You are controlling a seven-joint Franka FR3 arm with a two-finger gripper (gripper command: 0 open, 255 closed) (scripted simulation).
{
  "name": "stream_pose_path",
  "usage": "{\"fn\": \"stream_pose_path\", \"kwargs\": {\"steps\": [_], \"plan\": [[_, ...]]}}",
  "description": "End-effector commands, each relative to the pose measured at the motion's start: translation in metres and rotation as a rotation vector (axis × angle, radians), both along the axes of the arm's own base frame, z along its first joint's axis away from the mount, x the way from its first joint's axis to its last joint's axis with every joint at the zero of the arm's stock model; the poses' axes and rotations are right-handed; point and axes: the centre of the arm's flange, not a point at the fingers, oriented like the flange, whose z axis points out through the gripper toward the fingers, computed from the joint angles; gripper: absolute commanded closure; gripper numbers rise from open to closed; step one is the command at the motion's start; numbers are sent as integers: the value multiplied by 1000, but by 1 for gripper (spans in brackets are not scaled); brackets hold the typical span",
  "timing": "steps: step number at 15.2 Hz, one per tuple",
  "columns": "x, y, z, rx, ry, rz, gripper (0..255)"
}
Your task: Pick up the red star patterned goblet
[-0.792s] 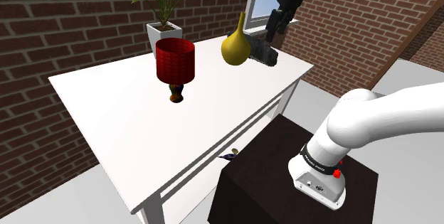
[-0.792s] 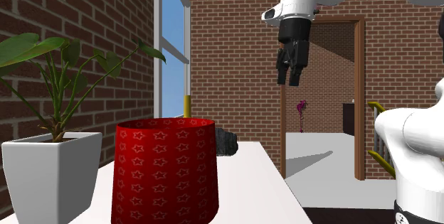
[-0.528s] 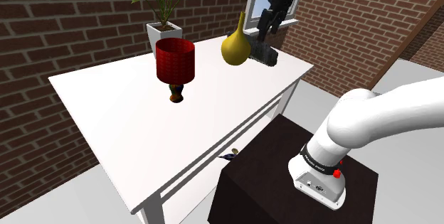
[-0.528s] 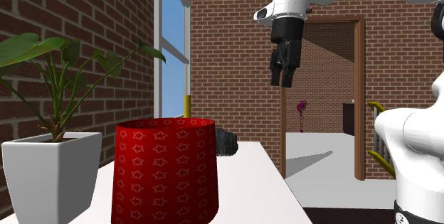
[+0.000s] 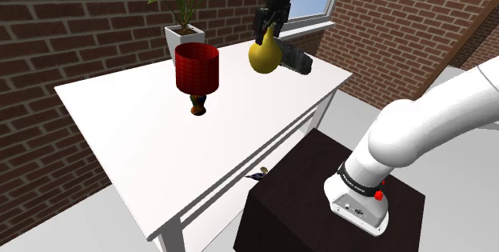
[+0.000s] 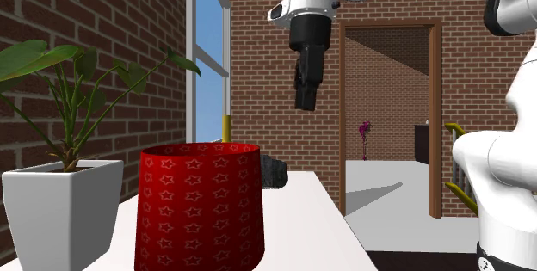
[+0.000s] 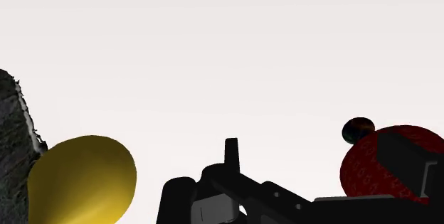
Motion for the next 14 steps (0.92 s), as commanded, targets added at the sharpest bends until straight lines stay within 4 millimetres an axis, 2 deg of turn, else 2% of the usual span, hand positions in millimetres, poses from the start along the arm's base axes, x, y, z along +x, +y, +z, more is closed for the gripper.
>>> {"fn": "stream_pose_path", "kwargs": {"steps": [1, 12, 14], "plan": [[24, 16, -7, 9, 6, -2, 0], [144, 94, -30, 51, 37, -12, 0], [144, 94, -35, 51, 37, -12, 0]]}}
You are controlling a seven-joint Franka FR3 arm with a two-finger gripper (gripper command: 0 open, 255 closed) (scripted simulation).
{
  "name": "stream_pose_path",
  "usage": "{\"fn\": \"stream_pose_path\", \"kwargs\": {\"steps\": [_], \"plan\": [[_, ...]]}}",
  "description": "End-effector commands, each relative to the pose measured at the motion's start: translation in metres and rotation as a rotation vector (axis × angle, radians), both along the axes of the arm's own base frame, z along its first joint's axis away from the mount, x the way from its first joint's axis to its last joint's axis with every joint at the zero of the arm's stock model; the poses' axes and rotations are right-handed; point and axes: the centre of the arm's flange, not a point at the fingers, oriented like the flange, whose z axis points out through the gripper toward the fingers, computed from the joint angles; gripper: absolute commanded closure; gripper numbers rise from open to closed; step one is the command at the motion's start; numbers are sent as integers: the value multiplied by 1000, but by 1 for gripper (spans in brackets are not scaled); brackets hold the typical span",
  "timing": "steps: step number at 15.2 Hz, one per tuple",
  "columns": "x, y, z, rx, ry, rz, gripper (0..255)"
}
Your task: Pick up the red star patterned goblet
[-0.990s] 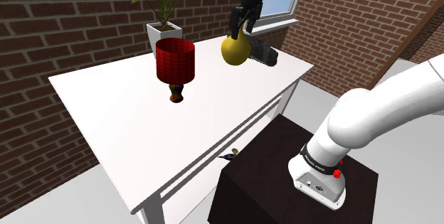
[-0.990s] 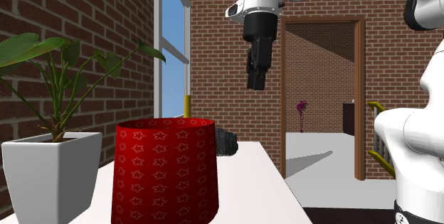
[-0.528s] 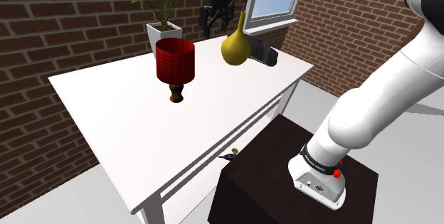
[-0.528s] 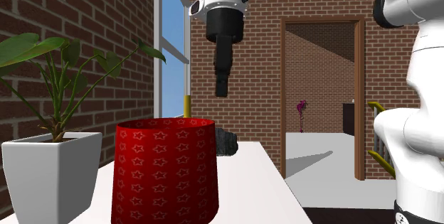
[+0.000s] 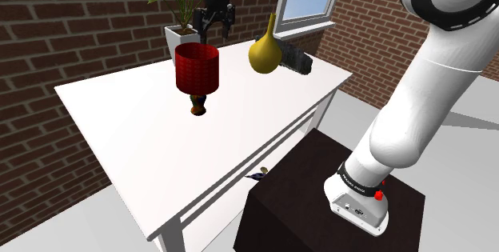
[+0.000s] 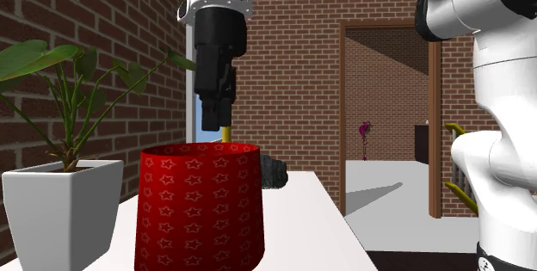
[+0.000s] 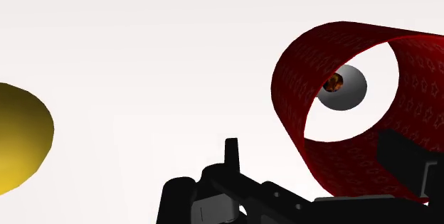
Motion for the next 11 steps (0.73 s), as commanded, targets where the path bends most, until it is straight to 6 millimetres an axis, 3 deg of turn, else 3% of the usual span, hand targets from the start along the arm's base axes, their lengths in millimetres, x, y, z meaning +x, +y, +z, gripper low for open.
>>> {"fn": "stream_pose_path", "kwargs": {"steps": [1, 6, 8, 9, 11], "plan": [[2, 3, -9, 1, 0, -1, 0], [2, 3, -38, 1, 0, -1, 0], [2, 3, -38, 1, 0, -1, 0], [1, 3, -39, 1, 0, -1, 255], [1, 3, -38, 1, 0, -1, 255]]}}
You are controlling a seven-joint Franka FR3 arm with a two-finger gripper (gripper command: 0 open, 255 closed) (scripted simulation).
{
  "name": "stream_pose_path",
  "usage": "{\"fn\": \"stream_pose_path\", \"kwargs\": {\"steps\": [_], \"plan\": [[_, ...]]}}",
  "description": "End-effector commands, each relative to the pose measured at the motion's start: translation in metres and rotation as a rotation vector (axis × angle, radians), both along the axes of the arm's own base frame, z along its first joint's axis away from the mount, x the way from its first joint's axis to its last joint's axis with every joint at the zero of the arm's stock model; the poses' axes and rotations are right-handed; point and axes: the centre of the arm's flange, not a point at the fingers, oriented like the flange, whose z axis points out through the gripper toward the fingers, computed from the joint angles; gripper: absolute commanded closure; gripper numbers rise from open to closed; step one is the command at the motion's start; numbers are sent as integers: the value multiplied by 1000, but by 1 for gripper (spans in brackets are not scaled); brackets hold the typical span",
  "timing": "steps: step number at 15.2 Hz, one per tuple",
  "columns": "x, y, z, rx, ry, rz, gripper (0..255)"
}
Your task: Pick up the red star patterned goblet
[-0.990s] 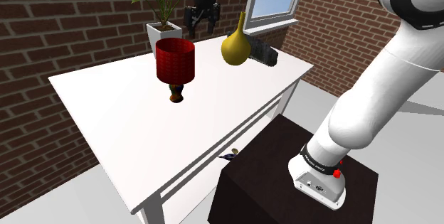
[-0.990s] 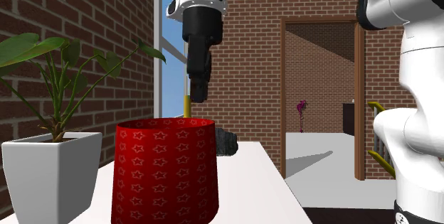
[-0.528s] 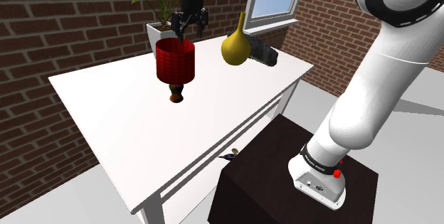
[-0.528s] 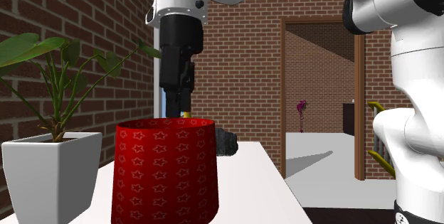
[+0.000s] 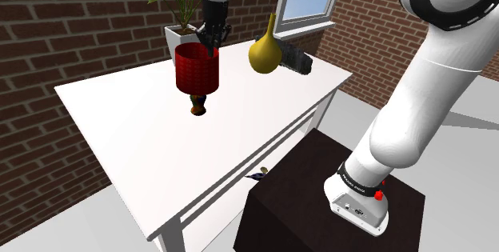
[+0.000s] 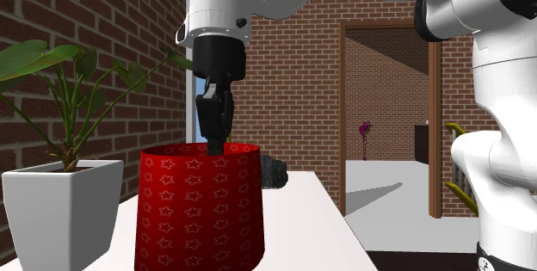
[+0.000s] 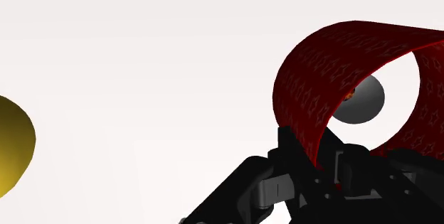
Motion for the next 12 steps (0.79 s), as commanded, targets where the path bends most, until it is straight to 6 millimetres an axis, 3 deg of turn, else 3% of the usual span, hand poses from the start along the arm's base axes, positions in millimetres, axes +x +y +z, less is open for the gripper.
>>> {"fn": "stream_pose_path", "kwargs": {"steps": [1, 7, 12], "plan": [[0, 0, 0, 0, 0, 0, 255], [0, 0, 0, 0, 0, 0, 255], [0, 0, 26, 0, 0, 0, 255]]}}
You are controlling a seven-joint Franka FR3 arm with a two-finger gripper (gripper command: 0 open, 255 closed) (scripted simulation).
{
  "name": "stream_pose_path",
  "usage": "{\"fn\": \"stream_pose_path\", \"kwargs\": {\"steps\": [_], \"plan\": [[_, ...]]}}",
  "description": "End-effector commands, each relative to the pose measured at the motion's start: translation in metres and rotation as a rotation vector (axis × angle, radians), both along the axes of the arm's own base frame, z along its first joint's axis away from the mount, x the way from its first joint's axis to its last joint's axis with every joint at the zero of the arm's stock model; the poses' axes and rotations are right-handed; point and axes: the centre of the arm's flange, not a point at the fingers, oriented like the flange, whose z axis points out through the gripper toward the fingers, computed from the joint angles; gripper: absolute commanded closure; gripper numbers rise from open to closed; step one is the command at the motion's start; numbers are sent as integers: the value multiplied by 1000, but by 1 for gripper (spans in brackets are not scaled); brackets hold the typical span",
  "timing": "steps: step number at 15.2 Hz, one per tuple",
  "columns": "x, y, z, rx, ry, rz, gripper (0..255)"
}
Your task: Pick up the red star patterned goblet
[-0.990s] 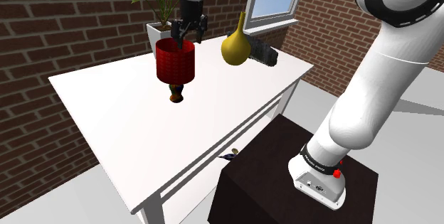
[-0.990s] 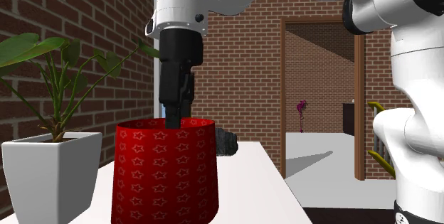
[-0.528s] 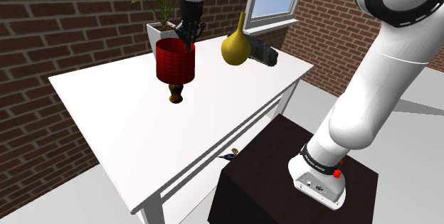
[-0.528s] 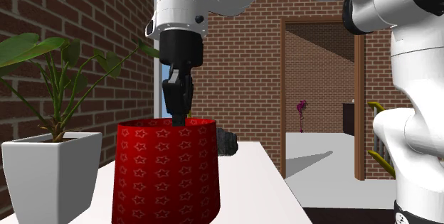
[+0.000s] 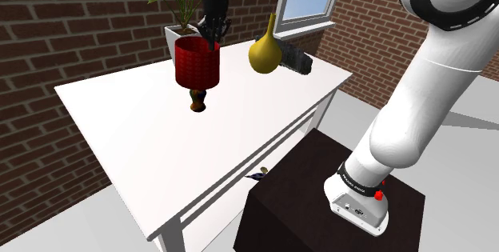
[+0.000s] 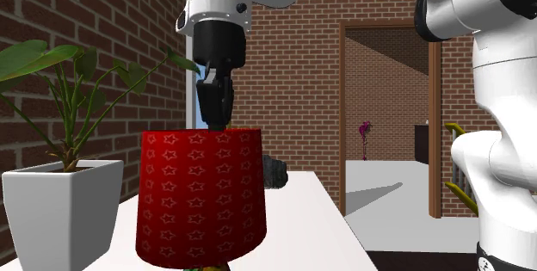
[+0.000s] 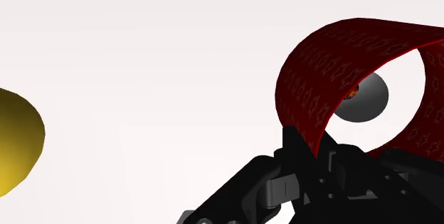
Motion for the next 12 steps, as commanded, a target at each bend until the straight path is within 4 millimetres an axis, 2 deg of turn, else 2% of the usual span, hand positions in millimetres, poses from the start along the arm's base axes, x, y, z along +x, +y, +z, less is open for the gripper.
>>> {"fn": "stream_pose_path", "kwargs": {"steps": [1, 10, 12], "plan": [[0, 1, 11, 0, -1, 0, 255], [0, 1, 59, 0, -1, 0, 255], [0, 1, 60, 0, -1, 0, 255]]}}
